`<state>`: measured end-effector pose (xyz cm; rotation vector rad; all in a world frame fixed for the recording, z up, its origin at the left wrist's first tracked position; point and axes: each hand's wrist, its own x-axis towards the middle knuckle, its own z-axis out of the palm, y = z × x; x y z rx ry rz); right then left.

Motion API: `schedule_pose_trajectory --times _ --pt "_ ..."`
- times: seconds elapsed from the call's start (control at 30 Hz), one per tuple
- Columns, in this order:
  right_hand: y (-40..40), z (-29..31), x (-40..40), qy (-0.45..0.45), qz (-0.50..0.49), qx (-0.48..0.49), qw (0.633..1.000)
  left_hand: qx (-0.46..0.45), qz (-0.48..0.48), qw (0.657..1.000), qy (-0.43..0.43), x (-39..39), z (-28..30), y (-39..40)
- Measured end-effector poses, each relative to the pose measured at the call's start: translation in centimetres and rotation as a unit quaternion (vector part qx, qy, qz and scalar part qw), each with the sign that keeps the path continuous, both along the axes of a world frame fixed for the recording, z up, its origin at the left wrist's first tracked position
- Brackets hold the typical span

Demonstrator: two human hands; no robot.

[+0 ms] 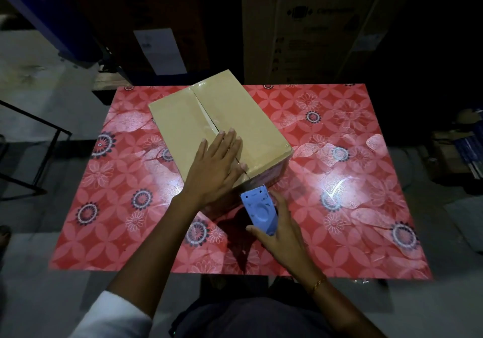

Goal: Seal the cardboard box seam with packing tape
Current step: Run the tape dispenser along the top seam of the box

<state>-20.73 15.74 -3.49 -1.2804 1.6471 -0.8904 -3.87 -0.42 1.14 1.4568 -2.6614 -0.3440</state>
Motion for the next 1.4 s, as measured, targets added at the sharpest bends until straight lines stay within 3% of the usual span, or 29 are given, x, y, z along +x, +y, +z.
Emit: schedule_pose_trajectory --times 0.13,0.53,1.4 --pt "0.4 0.3 -0.2 0.043 0.005 -0.02 0.999 0.029 -0.014 0.999 -0.011 0.3 0.2 -0.2" --pt "0.6 1.2 -0.4 0.133 -0.007 -0.04 0.99 -0.021 -0.034 0.999 -0.025 0.4 -0.3 0.1" --pt "2.4 2.2 -1.2 0.121 -0.003 -0.045 0.992 -0.024 -0.036 0.998 -0.044 0.4 0.0 0.1"
